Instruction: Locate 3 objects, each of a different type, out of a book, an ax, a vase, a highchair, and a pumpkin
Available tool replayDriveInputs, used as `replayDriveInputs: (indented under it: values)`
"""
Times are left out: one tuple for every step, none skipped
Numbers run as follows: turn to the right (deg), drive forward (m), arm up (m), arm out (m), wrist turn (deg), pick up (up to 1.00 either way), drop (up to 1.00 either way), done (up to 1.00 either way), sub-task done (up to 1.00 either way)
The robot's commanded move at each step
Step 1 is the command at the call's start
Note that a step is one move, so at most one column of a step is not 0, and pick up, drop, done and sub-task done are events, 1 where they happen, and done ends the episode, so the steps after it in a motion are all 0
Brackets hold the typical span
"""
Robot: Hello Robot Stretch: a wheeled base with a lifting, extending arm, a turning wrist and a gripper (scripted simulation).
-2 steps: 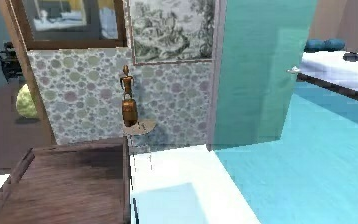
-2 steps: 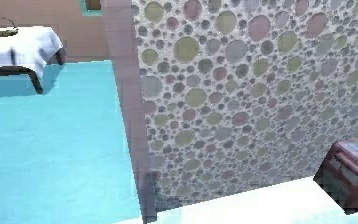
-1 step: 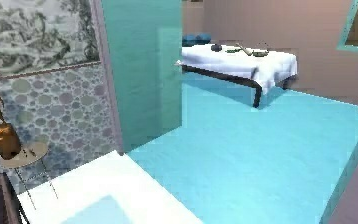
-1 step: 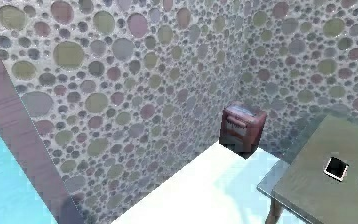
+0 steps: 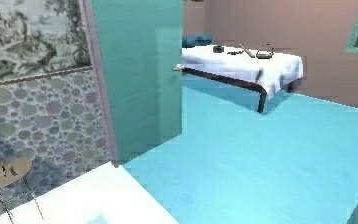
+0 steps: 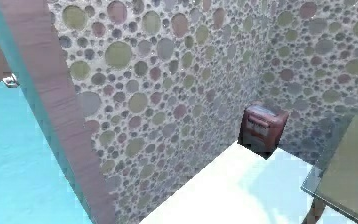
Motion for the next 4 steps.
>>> replayDriveInputs:
  values:
    - [0.0,0.6,0.0,0.0,0.0,0.0,0.0,0.0,0.0]
    - [27.0,0.0,0.0,0.0,0.0,0.0,0.0,0.0,0.0]
    - [0.0,1.0,0.0,0.0,0.0,0.0,0.0,0.0,0.0]
    - [0.0,0.45,0.0,0.0,0.0,0.0,0.0,0.0,0.0]
